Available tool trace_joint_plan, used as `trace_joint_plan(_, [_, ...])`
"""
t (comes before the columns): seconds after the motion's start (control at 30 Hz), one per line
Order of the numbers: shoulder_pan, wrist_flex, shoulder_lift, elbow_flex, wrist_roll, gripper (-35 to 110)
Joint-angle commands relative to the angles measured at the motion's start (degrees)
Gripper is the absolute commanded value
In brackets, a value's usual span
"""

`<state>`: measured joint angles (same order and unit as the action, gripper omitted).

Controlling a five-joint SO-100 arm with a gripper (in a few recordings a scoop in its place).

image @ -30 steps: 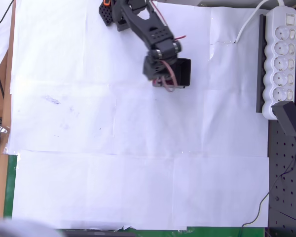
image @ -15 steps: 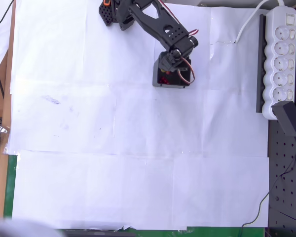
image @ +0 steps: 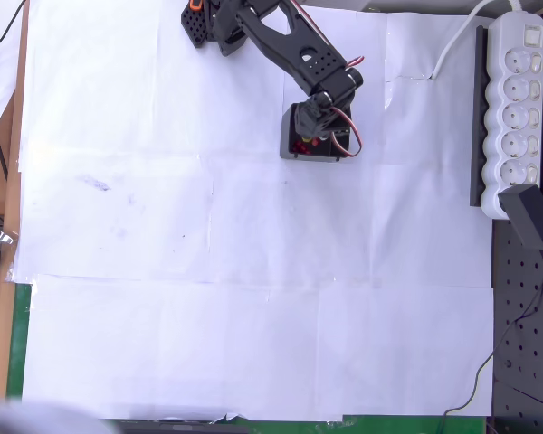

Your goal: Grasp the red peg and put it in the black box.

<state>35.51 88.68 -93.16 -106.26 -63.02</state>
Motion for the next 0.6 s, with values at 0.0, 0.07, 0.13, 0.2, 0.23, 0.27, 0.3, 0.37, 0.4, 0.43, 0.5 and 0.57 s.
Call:
trace_joint_plan(0.0, [0.4, 1.5, 3.4, -2.3, -2.4, 41])
trace_joint_plan(0.07, [0.2, 1.9, 3.6, -2.5, -2.7, 41])
trace_joint_plan(0.13, [-0.1, 2.1, 3.9, -2.9, -2.1, 41])
trace_joint_plan(0.2, [-0.4, 2.6, 4.4, -3.3, -1.6, 40])
trace_joint_plan(0.23, [-0.7, 3.1, 4.9, -3.3, -1.8, 40])
trace_joint_plan(0.27, [-0.9, 3.6, 5.8, -3.3, -2.9, 36])
trace_joint_plan(0.3, [-1.1, 4.0, 6.9, -3.2, -4.0, 28])
trace_joint_plan(0.37, [-1.8, 4.1, 10.3, -2.2, -6.8, 4])
trace_joint_plan(0.4, [-2.5, 3.5, 12.6, -1.1, -8.6, 0])
trace_joint_plan(0.43, [-3.6, 3.3, 14.3, 0.1, -10.9, 0])
trace_joint_plan(0.5, [-6.4, 0.3, 19.8, 4.2, -15.8, 0])
trace_joint_plan(0.57, [-9.9, -5.1, 26.5, 11.6, -19.5, 0])
